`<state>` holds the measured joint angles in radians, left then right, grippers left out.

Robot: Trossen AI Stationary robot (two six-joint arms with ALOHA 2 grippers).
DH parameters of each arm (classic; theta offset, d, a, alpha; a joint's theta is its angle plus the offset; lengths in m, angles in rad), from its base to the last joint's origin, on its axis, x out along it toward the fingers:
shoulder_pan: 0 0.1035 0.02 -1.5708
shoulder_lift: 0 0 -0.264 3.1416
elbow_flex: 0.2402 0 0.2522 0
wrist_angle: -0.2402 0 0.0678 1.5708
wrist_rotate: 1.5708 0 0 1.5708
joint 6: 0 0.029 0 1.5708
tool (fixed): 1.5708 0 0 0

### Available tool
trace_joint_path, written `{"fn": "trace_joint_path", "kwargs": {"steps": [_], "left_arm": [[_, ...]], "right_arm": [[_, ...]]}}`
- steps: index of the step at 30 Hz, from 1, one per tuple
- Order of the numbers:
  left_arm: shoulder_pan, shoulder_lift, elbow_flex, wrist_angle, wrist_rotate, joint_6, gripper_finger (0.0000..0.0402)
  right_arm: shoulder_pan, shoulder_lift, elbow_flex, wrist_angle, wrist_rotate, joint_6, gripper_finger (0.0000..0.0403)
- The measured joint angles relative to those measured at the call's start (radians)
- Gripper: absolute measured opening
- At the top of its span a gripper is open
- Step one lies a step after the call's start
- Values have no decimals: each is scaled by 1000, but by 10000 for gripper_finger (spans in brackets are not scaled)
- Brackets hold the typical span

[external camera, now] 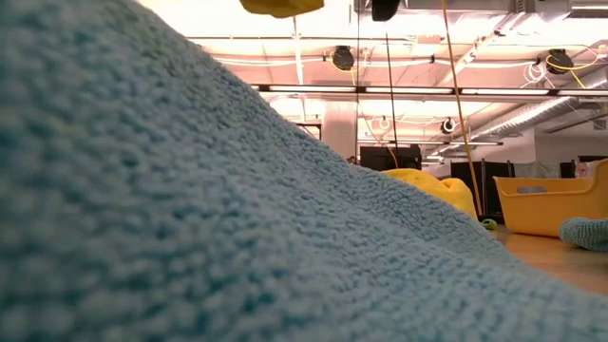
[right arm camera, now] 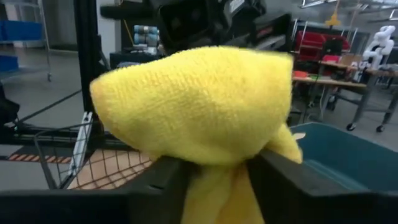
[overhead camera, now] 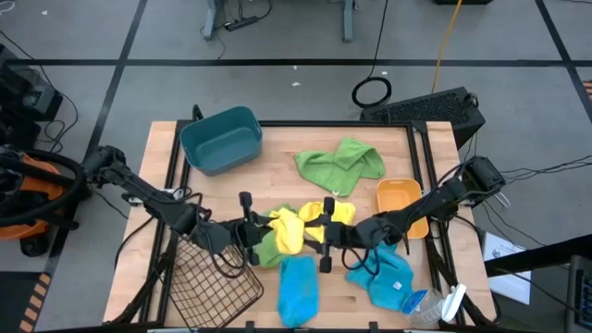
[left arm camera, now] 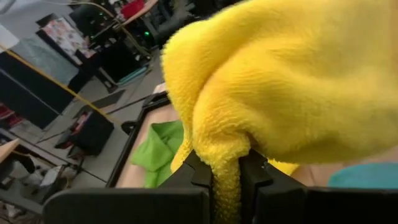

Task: Sort microfiber towel by color & place in baskets
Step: Roll upper left yellow towel

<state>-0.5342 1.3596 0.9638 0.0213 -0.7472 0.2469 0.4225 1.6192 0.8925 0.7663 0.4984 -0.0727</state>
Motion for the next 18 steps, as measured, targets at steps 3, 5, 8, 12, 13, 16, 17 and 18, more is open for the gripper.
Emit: {"fn": "trace_joint_path", "kwargs": {"steps": [3,5,8,12,13,16,17,18], "left_arm": [[0,2,0,-3,10,4,25],[0,2,0,5,23,19,25],[2,2,0,13,81,26,26],[15,2,0,38,165,28,28],[20,2,0,43,179,28,29],[33,2,0,60,243,24,30],[37,2,0,65,267,24,30],[40,2,0,73,289,23,30]], "right_arm": [[0,0,0,18,1,0,212],[-1,0,0,22,1,0,248],[-8,0,0,24,-1,-17,301],[-9,0,0,28,-18,-67,352],[-10,0,0,30,-35,-84,359],[-11,18,0,90,-106,-131,363],[-11,29,0,120,-129,-155,360],[-11,45,0,160,-150,-177,356]]}}
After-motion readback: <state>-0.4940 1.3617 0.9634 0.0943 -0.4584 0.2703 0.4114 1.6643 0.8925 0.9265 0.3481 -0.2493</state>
